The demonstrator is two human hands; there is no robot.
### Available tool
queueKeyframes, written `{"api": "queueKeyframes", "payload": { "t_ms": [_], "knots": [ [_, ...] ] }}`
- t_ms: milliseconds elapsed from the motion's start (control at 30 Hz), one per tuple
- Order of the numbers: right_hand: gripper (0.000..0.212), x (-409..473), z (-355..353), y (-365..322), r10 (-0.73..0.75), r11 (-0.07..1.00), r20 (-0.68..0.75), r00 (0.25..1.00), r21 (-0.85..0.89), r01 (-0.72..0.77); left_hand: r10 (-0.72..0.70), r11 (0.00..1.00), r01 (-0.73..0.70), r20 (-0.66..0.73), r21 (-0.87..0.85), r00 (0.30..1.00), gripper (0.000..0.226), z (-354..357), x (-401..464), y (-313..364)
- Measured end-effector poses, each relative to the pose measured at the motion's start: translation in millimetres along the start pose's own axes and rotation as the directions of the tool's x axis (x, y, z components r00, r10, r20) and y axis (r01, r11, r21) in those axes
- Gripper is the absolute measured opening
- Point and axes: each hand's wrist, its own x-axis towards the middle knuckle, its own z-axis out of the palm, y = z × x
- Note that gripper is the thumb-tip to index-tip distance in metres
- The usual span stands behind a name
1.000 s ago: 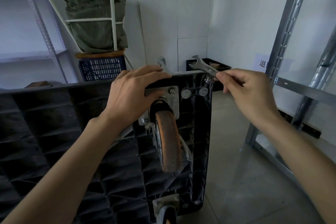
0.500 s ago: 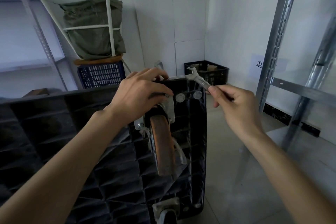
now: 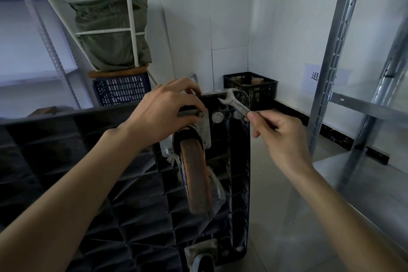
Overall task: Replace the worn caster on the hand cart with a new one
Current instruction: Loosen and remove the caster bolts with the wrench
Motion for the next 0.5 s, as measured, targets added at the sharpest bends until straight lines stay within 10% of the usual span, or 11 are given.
{"api": "queueKeyframes", "payload": {
  "t_ms": [500],
  "knots": [
    [0.021,-4.6,1.4,-0.4,-0.037,0.999,-0.001,0.999,-0.022,0.037,-0.01,1.0,0.007,-0.093,-0.026,0.996,0.022,4.7,-1.1,3.0]
  ]
}}
